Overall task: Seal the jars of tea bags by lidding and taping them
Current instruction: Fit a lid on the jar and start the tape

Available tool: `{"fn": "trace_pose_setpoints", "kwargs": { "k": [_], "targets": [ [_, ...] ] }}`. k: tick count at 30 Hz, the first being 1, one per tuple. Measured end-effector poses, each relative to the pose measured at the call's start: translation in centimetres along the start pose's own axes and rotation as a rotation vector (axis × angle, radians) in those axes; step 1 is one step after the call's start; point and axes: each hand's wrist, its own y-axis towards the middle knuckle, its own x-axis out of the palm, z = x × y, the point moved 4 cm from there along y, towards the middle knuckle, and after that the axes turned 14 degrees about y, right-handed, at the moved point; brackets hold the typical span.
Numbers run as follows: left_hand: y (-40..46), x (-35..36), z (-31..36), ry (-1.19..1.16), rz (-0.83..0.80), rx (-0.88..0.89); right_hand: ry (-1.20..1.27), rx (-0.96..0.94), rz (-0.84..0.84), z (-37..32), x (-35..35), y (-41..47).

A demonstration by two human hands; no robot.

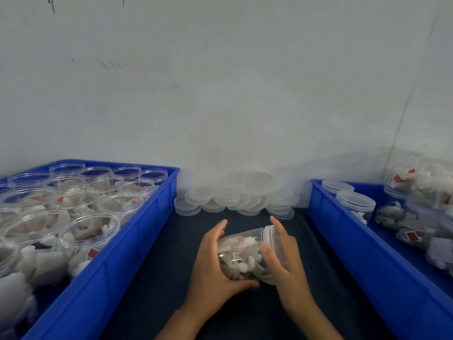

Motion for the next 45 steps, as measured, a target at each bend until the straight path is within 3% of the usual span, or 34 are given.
{"fn": "trace_pose_setpoints", "kwargs": {
  "k": [4, 8, 11, 15, 19, 27, 30, 35, 38, 45],
  "targets": [
    [0.3, 0.4, -1.2, -0.424, -0.109, -0.281, 0.098, -0.008, 0.083, 0.8, -0.1, -0.3],
    [0.3, 0.1, -1.2, -0.600, -0.173, -0.294, 0.191, 0.040, 0.095, 0.9, 0.5, -0.5],
    [0.2, 0.1, -1.0, -0.631, -0.147, -0.281, 0.135, 0.022, 0.094, 0.8, 0.6, -0.2],
    [0.2, 0.1, -0.9, -0.621, -0.163, -0.396, 0.036, -0.045, 0.049, 0.6, 0.5, -0.2],
    [0.4, 0.0, -0.8, -0.599, -0.301, -0.528, -0.001, -0.144, -0.036, 0.1, 0.5, -0.3],
    [0.1, -0.4, -0.9, -0.587, -0.561, -0.538, -0.177, -0.399, -0.152, -1.5, 0.4, -0.6],
    [-0.1, 0.0, -0.6, -0.641, -0.502, -0.554, -0.188, -0.409, -0.116, -1.4, 0.5, -0.6],
    [-0.1, 0.2, 0.2, -0.575, -0.268, -0.468, 0.006, -0.170, -0.019, -0.5, 0.7, -0.4],
    [0.0, -0.1, 0.3, -0.581, -0.198, -0.450, 0.048, -0.137, -0.007, -0.6, 0.9, -0.4],
    [-0.2, 0.1, -0.2, -0.610, -0.265, -0.476, -0.025, -0.201, -0.036, -1.2, 1.1, -1.1]
  ]
}}
